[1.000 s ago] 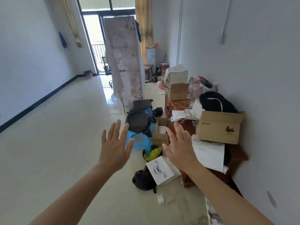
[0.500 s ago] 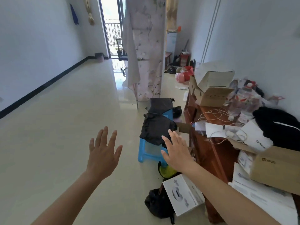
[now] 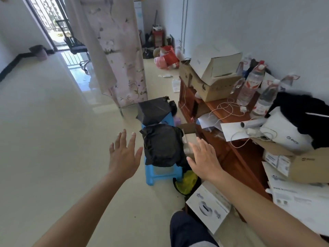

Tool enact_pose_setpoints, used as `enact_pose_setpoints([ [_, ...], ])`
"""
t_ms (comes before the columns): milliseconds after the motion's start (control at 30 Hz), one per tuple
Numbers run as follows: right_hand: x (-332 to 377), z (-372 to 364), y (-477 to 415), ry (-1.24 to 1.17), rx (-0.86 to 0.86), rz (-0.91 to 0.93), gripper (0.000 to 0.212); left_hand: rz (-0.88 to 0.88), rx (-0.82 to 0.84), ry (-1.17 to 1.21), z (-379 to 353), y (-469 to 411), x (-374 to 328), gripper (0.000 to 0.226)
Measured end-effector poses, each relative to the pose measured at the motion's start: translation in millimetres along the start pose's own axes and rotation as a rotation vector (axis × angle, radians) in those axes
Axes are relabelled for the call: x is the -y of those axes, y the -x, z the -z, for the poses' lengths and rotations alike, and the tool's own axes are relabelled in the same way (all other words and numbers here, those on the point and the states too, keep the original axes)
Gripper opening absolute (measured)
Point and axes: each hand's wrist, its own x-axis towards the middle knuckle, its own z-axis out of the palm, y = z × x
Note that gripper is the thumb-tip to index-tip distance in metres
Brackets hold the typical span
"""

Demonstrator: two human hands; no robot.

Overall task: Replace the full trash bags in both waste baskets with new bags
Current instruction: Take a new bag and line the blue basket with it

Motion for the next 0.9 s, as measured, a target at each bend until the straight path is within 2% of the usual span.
enact_pose_setpoints([
  [200, -13.3, -34.6, -107.4, -0.082, 0.012, -0.12, 0.063, -0.132, 0.091, -0.055, -48.3, -114.7, 13.9, 0.062],
  [367, -21.1, -82.3, -207.0, -0.21, 0.109, -0.283, 0.065, -0.169, 0.239, -0.126, -92.9, -218.2, 36.3, 0.063],
  [600, -36.3, -135.8, -284.7, -0.372, 0.217, -0.469, 0.07, -0.286, 0.382, -0.102, -159.0, -332.9, 31.0, 0.059],
  [733, -47.4, -193.6, -312.6, -0.503, 0.267, -0.627, 0.071, -0.384, 0.487, -0.042, -241.6, -382.9, 20.1, 0.052],
  [900, -49.6, -307.8, -325.2, -0.642, 0.224, -0.871, 0.064, -0.446, 0.649, -0.023, -379.2, -413.1, 22.5, 0.049],
])
